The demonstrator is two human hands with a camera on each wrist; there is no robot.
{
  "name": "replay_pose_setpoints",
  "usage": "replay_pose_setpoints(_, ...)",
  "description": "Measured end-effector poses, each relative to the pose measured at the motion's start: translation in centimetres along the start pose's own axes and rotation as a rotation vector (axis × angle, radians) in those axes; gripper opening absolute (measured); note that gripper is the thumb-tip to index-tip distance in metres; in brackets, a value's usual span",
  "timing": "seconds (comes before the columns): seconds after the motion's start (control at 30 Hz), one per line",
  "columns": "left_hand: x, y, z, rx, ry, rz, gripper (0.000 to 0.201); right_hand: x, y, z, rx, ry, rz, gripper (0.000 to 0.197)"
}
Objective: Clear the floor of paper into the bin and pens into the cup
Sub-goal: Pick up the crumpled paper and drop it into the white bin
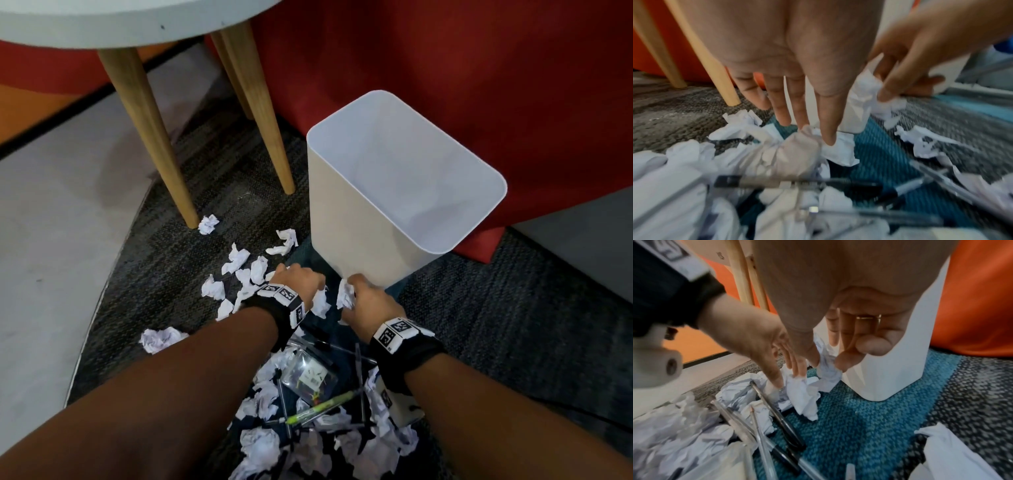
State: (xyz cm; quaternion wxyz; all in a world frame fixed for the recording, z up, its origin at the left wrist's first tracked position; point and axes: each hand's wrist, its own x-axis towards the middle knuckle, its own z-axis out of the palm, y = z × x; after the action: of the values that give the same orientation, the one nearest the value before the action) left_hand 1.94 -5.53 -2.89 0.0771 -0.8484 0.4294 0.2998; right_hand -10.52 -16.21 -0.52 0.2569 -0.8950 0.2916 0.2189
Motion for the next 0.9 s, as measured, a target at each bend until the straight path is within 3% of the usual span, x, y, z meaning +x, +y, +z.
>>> replay_pose_setpoints(0.1, -0.2, 0.7, 1.4, 0.094, -0.019, 0.01, 0.033, -0.6, 0.1, -0.2, 0.007, 0.012, -0.006, 0.047)
replay_pose_setpoints(0.27, -1.4, 1.0, 1.6, -0.073, 0.128, -0.03, 0.022, -1.4, -0.2, -1.2, -0.028, 0.035, -0.058, 0.04)
replay_pose_setpoints(0.4, -2.8, 0.6, -1.5, -0.217, 0.211, -0.043, 0.013, -2.3, -1.6, -3.0, -0.05, 0.071, -0.086, 0.037)
replay_pose_setpoints(0.63, -6.2, -1.3, -8.6, -0.4, 0.197, -0.042, 0.008, -5.5, -5.7, -6.5, -0.035, 0.19, -0.232, 0.027)
replay_pose_setpoints(0.9, -9.9, -3.8, -17.1, -0.507, 0.549, -0.141, 0.014, -10.8, -9.5, -13.2, 0.223, 0.501, -0.395, 0.022)
